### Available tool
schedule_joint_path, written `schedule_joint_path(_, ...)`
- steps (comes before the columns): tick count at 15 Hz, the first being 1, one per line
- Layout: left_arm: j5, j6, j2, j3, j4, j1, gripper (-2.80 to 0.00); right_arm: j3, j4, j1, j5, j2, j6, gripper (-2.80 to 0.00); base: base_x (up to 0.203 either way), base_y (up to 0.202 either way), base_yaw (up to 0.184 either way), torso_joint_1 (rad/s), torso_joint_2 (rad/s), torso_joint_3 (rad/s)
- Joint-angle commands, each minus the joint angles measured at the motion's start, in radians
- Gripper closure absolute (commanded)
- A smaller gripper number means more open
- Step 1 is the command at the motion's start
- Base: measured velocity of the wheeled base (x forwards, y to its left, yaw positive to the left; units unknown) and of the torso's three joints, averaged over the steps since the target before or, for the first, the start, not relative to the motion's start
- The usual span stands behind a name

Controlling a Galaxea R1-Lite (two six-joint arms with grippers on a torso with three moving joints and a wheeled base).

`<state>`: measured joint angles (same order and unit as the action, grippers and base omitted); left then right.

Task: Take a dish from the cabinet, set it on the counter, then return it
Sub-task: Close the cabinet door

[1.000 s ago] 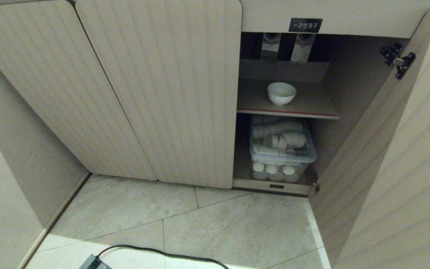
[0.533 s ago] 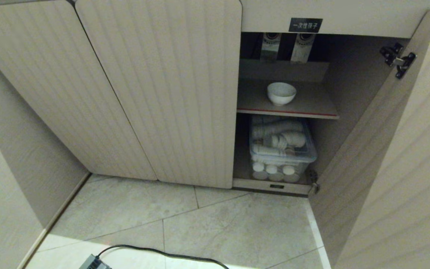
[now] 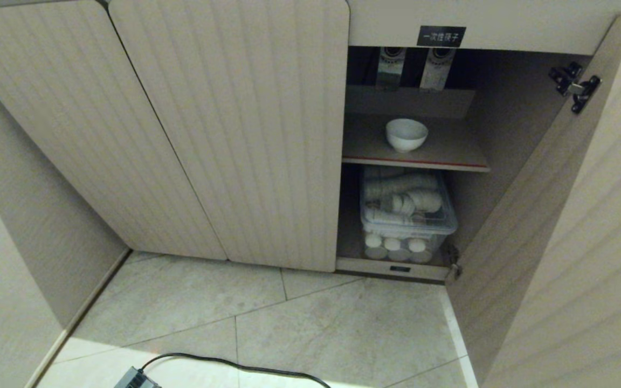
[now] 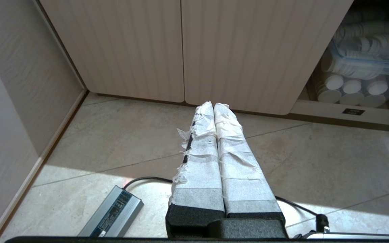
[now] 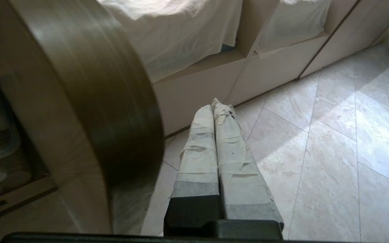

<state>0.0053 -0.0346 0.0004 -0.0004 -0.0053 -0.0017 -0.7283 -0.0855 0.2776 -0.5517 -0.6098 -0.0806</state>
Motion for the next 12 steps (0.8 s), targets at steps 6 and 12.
schedule_joint_path(6, 0.0, -0.001, 0.0, -0.001, -0.001, 0.0, 0.0, -0.011, -0.002, -0.139, 0.015, 0.029, 0.018, 0.0, 0.0, 0.0, 0.0, 0.0, 0.0, 0.0)
schedule_joint_path(12, 0.001, -0.001, 0.0, 0.0, -0.001, 0.0, 0.0, -0.013, -0.01, -0.232, 0.034, 0.049, 0.026, 0.0, 0.0, 0.0, 0.0, 0.0, 0.0, 0.0)
